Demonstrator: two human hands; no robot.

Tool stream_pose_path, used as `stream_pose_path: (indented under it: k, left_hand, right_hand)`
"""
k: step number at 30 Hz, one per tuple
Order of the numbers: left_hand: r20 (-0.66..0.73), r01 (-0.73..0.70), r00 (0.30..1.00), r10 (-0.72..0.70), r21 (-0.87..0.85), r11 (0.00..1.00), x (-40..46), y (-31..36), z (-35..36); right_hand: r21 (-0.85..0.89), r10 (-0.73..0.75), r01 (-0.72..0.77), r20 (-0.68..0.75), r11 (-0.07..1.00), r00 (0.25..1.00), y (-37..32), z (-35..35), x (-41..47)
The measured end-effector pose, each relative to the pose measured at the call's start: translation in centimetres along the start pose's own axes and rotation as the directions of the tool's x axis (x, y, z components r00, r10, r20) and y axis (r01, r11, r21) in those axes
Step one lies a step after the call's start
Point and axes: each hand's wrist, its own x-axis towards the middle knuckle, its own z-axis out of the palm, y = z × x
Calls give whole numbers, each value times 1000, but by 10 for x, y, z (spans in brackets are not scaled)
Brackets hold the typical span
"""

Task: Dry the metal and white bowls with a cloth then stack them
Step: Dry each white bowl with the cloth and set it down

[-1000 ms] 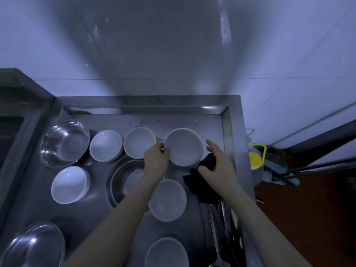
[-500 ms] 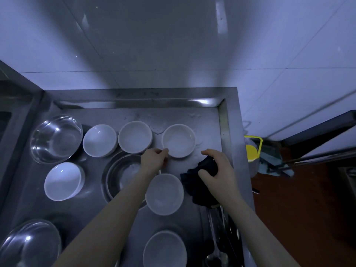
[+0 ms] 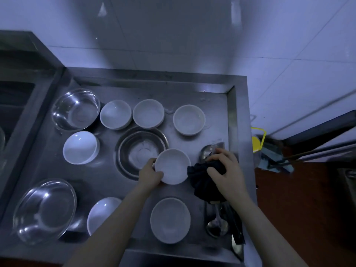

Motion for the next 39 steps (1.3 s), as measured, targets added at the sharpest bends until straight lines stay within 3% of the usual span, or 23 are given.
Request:
stream_pose_path:
  k: [3, 6, 10, 15, 18, 20, 22, 24, 26, 31, 34, 36, 38, 39]
  left_hand:
    - [-28, 48, 998, -57, -261, 964, -11, 2, -10]
    - [1, 92, 994, -108, -539, 837, -23, 8, -29]
    - [4, 24, 1000, -30, -689, 725, -30, 9, -59]
    - [-103, -201, 979, 176, -624, 755, -41, 13, -90]
    - [-96, -289, 952, 289, -587, 756, -46, 14, -114]
    - [-91, -357, 923, 374, -568, 742, -54, 19, -133]
    - [-92, -388, 907, 410, -560, 732, -60, 18, -155]
    - [-76, -363, 915, 396, -584, 726, -63, 15, -178]
    - [-63, -359, 916, 396, -572, 738, -64, 12, -201]
    - [30, -403, 873, 487, -518, 755, -62, 10, -250]
    - [40, -492, 824, 565, -443, 750, -61, 6, -266]
    - [-21, -568, 795, 606, -379, 731, -64, 4, -270]
    - [-83, -618, 774, 628, -317, 719, -69, 4, -273]
    - [-107, -631, 767, 633, -301, 715, -69, 4, -274]
  right_hand:
    - [-16, -23, 23, -5, 1000, 1000, -3, -1, -13]
    - [14, -73, 74, -21, 997, 997, -21, 1, -19]
    - [102, -189, 201, -115, 974, 975, -62, 3, -19]
    - [186, -247, 301, -264, 935, 932, -129, 17, -23]
    - [134, -285, 314, -201, 940, 937, -166, 50, -30]
    - [-11, -343, 343, -34, 939, 939, -179, 80, -32]
    - [-313, -404, 402, 60, 861, 913, -181, 107, -34]
    - [-593, -463, 347, -49, 727, 885, -189, 128, -38]
    - [-665, -531, 309, -156, 680, 833, -202, 150, -48]
    - [-550, -615, 583, 152, 598, 774, -224, 185, -50]
    - [-545, -600, 647, 296, 533, 744, -238, 191, -42]
    - [-611, -539, 546, 220, 574, 813, -253, 208, -43]
    - [-589, -415, 317, -34, 743, 909, -273, 231, -47]
    - [-479, -276, 169, -163, 861, 947, -283, 240, -46]
